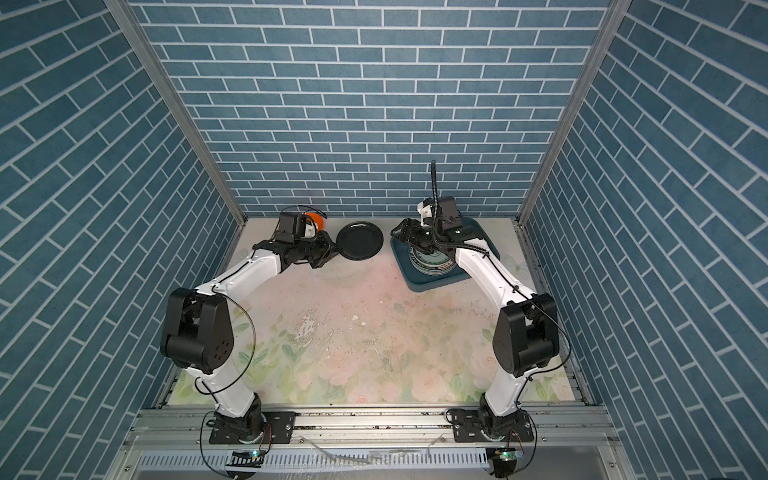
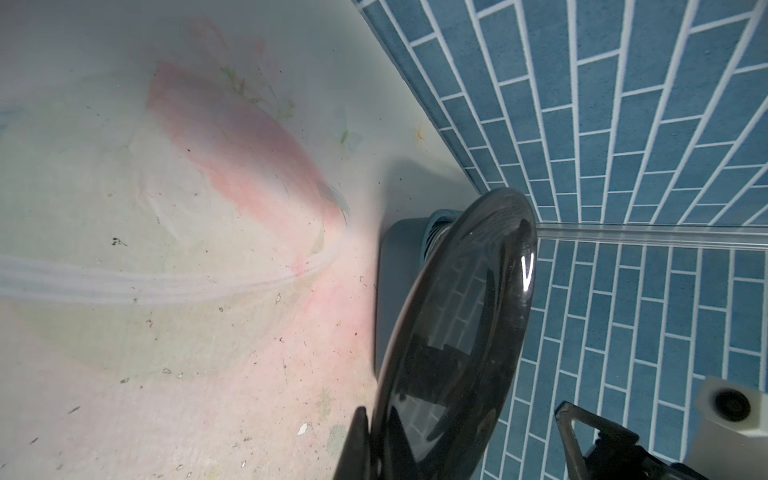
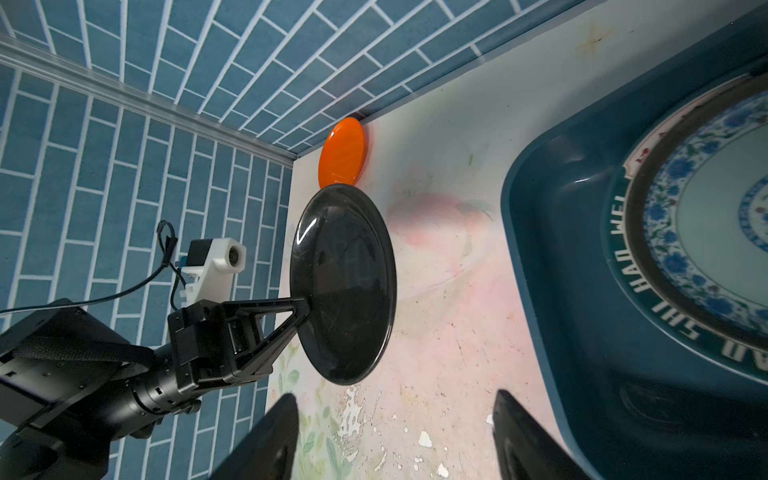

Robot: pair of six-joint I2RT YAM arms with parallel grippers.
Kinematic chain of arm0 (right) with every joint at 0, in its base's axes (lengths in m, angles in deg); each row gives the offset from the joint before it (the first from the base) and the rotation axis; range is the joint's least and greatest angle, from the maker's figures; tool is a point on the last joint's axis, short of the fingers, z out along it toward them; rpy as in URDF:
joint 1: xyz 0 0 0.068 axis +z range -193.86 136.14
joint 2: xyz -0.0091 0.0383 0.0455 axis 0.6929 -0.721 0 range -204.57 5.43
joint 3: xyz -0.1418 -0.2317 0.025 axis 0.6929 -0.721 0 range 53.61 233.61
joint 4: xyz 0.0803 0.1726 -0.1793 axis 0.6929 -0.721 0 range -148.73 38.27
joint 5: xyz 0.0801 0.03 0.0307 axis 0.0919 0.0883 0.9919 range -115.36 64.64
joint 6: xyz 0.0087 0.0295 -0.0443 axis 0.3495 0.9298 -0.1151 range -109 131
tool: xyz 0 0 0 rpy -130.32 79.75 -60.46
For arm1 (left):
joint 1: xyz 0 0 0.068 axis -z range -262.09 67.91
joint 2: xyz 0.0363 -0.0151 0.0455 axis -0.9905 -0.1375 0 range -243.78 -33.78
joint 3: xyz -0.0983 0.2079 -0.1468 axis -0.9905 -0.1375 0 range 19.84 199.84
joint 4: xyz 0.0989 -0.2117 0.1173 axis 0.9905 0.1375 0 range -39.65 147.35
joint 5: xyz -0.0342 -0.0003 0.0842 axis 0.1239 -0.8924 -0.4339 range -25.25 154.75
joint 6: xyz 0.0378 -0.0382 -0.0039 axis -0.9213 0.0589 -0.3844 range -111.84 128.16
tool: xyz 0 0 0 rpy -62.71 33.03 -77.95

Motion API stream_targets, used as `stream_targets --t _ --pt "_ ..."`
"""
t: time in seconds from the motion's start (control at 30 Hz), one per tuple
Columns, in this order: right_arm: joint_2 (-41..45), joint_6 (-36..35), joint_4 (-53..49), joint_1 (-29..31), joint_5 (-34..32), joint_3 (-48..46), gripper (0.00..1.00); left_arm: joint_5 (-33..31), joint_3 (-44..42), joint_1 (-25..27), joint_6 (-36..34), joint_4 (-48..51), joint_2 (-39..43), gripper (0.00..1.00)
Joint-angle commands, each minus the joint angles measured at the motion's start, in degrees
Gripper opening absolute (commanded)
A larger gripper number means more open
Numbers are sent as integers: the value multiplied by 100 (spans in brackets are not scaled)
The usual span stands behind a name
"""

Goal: Place the plates into the plastic bin on the countertop
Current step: 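Hand the black plate from the left gripper to the right gripper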

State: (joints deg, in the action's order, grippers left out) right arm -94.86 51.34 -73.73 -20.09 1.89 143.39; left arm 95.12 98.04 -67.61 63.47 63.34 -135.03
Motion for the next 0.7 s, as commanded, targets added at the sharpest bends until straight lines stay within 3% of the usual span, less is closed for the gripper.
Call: stream_targets --t 0.0,0.33,0.53,0.67 --pt "-135 -200 -86 88 163 253 72 166 231 70 -10 -25 225 4" --pt "-433 -224 -163 179 27 451 66 329 332 204 109 -78 428 5" --pt "-578 -202 -168 210 43 597 57 347 329 274 114 -60 500 5" --pt "-614 -193 -165 217 61 643 45 338 291 279 117 -65 511 5"
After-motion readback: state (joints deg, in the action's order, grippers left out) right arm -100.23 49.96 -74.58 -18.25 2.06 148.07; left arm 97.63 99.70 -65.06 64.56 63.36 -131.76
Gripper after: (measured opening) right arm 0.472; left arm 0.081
